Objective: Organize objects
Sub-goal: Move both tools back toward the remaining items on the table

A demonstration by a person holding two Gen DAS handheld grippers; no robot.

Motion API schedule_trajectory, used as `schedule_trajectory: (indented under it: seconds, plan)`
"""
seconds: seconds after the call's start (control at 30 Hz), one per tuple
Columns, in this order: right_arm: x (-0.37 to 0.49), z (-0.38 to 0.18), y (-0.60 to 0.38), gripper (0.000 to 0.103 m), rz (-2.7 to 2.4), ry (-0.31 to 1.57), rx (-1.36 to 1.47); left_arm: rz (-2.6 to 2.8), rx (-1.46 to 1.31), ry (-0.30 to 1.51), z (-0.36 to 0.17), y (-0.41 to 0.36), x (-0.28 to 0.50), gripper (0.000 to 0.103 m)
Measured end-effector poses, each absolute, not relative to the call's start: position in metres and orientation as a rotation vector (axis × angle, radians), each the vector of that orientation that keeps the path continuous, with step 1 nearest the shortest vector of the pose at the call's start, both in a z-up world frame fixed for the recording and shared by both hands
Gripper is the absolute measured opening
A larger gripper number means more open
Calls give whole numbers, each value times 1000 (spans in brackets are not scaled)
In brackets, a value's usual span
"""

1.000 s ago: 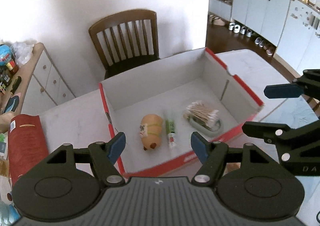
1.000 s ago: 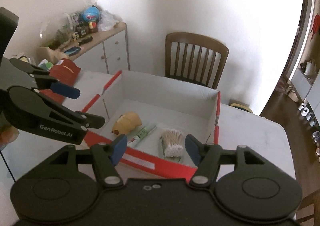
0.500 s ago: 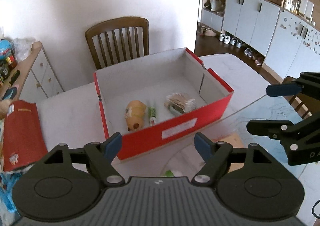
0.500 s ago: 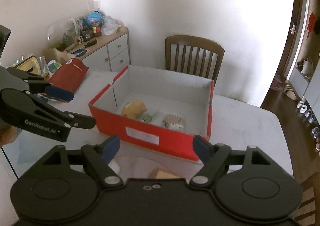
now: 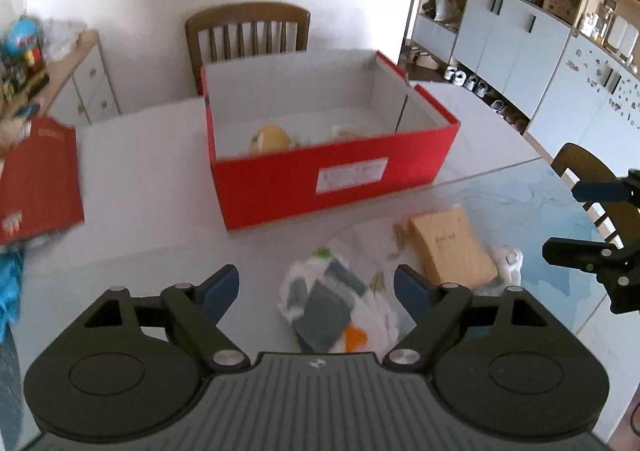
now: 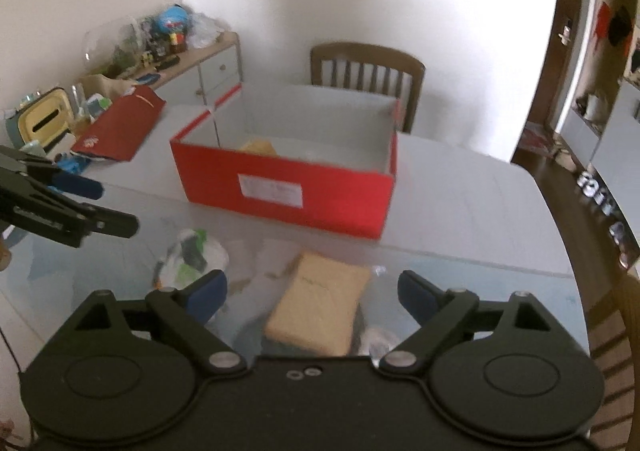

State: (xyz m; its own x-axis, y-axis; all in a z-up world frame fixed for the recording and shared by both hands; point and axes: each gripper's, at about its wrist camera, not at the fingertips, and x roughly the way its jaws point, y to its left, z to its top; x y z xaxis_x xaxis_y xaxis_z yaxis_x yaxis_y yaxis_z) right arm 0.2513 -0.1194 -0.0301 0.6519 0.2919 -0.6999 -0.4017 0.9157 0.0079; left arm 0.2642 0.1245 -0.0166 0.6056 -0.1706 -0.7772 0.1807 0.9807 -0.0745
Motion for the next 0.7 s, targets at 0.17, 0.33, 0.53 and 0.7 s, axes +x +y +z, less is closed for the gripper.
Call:
schedule_trajectory:
  seconds: [0.17, 0.33, 0.53, 0.7]
  plan:
    - [238, -48, -130, 92, 353, 793, -147, -207, -17, 904, -33, 126, 246, 101]
    - [227, -67, -137, 92, 326, 825, -161, -213, -15, 895, -48, 121, 231, 101]
    - [220, -86, -143, 91, 298, 860, -168, -208, 12, 908, -72, 118, 218, 102]
    - [214, -100, -145, 90, 288, 891, -176, -202, 41, 927, -95, 118, 213, 102]
